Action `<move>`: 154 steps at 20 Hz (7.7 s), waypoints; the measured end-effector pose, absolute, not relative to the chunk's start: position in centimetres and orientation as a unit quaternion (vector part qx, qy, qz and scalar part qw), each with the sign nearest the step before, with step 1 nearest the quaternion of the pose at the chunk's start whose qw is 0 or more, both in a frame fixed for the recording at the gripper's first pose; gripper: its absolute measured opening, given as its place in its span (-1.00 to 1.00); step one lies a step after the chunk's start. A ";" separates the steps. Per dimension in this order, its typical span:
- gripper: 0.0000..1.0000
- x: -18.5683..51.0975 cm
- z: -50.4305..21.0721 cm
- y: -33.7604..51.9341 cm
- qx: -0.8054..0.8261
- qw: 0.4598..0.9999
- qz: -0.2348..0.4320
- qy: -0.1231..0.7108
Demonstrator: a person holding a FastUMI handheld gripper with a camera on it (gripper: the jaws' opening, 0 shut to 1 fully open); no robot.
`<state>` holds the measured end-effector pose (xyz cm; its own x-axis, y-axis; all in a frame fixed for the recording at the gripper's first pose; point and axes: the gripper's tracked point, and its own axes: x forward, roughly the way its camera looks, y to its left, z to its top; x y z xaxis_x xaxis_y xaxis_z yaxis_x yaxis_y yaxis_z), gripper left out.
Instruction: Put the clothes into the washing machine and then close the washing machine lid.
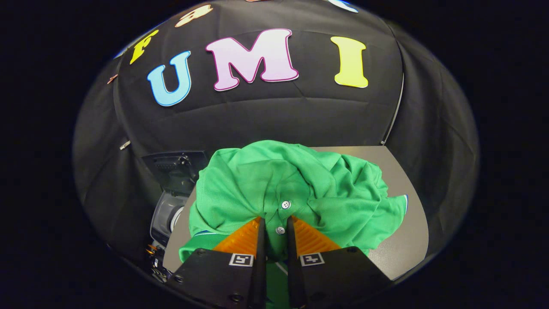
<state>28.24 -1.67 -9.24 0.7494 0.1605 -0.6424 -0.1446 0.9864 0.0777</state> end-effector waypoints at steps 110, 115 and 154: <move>0.98 37.2 -5.6 32.6 -0.003 0.986 0.150 0.069; 0.98 41.4 -7.0 32.0 0.018 0.986 0.127 0.107; 1.00 34.7 -19.4 30.3 0.002 0.957 0.159 0.245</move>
<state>34.74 30.28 -19.37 0.8300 0.3041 -0.4675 -0.3024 0.9497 0.0809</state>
